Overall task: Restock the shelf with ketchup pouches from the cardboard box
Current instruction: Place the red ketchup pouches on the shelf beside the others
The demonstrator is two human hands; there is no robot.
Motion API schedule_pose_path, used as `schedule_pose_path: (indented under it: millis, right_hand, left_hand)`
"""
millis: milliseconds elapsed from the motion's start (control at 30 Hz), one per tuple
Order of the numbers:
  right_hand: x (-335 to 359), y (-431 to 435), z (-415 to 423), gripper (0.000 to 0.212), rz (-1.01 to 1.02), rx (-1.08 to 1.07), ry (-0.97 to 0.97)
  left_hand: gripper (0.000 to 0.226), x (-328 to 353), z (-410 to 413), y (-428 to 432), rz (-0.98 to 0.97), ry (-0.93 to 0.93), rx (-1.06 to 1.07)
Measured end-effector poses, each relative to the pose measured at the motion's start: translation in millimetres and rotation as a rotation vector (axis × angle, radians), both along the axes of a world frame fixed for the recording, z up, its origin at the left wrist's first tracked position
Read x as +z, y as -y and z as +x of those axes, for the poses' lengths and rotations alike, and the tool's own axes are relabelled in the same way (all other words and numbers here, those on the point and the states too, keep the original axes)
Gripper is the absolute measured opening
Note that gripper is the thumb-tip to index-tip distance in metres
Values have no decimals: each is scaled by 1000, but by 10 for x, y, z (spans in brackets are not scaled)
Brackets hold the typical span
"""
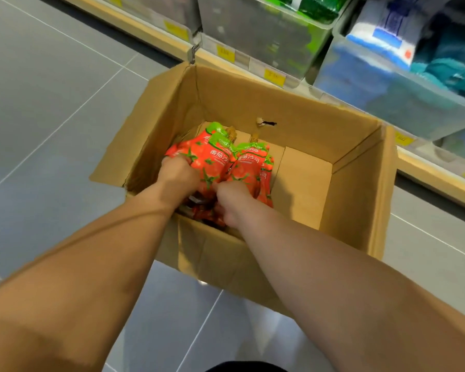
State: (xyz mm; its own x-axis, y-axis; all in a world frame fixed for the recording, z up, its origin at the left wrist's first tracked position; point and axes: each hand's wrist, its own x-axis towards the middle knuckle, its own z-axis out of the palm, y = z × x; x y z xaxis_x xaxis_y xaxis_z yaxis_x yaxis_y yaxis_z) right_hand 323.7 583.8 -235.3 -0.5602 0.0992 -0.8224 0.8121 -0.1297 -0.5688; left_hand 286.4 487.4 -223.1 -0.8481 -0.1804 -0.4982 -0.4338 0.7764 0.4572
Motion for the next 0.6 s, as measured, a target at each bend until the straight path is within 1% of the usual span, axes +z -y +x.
schedule_pose_path:
  millis: [67, 133, 167, 233, 333, 367, 433, 533, 600]
  right_hand:
    - [9, 15, -13, 34, -19, -43, 23]
    - [-22, 23, -31, 43, -8, -62, 39]
    - [-34, 23, -42, 44, -16, -79, 55]
    - [-24, 7, -46, 38, -42, -117, 60]
    - [-42, -60, -38, 34, -25, -111, 25]
    - [-40, -94, -30, 34, -29, -114, 9]
    - [-4, -159, -20, 37, -63, -122, -13]
    - [147, -285, 4, 42, -148, -133, -4]
    - [291, -387, 24, 47, -178, -117, 3]
  left_hand:
    - [31, -12, -4, -18, -67, -45, -32]
    - [39, 11, 4, -46, -150, -106, -61]
    - [43, -3, -3, -50, -149, -116, -46]
    - [47, 14, -16, -60, -155, -101, -54]
    - [48, 32, 1, -80, -137, -84, -92]
    - [47, 50, 15, -102, -111, -107, -95]
    - [44, 88, 46, -118, -1, -136, -44]
    - [46, 190, 71, -133, 174, -99, 117]
    - [41, 317, 116, -165, 288, -62, 175]
